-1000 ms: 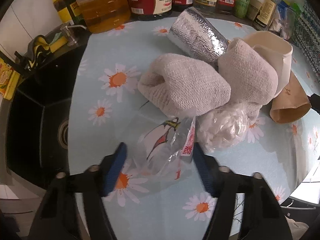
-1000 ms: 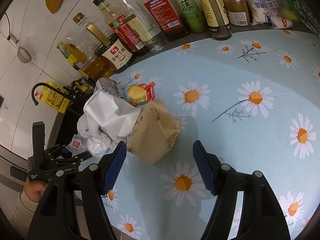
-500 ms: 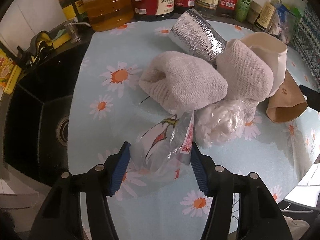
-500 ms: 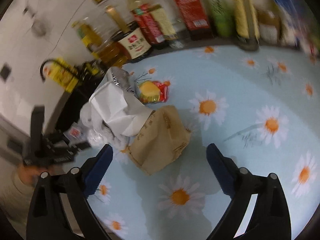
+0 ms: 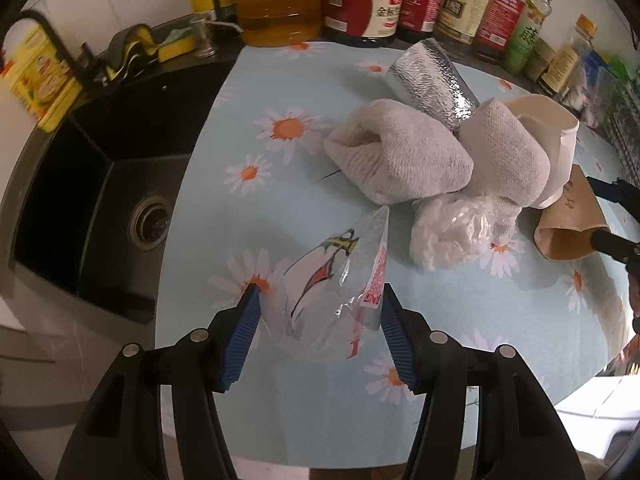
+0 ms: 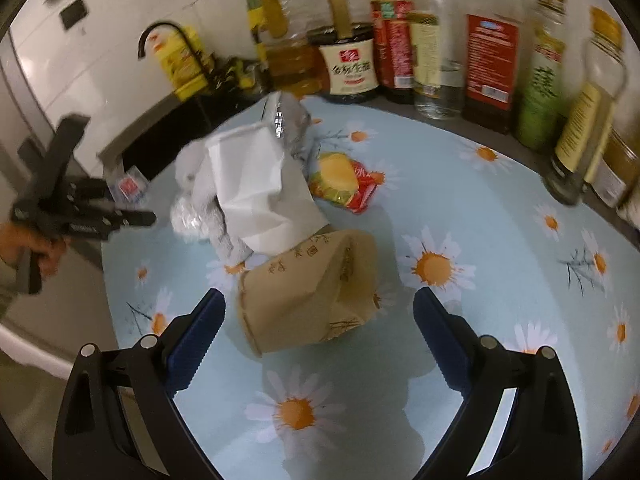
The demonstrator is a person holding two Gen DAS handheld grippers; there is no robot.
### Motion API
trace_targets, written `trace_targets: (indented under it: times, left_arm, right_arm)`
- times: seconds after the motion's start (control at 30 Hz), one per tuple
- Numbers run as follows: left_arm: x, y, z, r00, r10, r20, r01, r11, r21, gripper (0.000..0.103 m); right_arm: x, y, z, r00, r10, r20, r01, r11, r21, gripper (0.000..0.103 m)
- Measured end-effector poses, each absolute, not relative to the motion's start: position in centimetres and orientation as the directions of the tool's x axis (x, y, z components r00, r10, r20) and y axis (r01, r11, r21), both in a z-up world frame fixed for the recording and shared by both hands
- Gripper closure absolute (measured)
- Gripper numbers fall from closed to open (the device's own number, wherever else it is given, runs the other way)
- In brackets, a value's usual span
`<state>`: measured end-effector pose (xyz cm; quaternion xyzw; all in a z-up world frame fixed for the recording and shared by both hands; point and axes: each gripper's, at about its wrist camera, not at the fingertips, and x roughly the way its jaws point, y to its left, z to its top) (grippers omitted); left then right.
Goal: Collect trash
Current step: 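Grasp the clear plastic bag with the left gripper while the right grasps the paper cup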
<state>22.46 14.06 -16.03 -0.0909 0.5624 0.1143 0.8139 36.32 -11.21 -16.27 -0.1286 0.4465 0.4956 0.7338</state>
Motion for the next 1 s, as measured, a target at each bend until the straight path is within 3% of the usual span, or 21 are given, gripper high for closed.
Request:
trace_targets:
  times: [0.4,0.53,0.87,0.93,1.0]
  left_arm:
    - [20.8,13.0,-16.3,0.305,0.106,-0.946,-0.371,0.929,-0.015,0.046]
    - [20.8,12.5,-16.4,0.304,0.106,-0.947,-0.371,0.929,-0.015,0.046]
    - [21.0,11.3,-15.9,0.336,0.096,-0.937,-0.336,0.942,-0.023,0.046]
    - [21.0,11.1,-15.8,0.344,0.087,-0.935,-0.321,0.947,-0.030,0.046]
    - [20.9,10.9,-15.8,0.352,0.078,-0.933,-0.307,0.951,-0.037,0.046]
  right_arm:
    - [37.5,-10.3,-18.3,0.018,0.641,-0.767,-0.874,0.383,0.299,0.010]
    - [37.6,-10.2,-18.4,0.014,0.644,-0.765,-0.877,0.375,0.300,0.031]
    - [37.0,-11.5,-17.6,0.039,0.655,-0.754,-0.878,0.383,0.288,0.043]
    - [36.7,-12.0,-17.4,0.055,0.650,-0.758,-0.873,0.399,0.279,0.062]
    - [36.4,-12.4,-17.3,0.065,0.647,-0.760,-0.868,0.412,0.277,0.062]
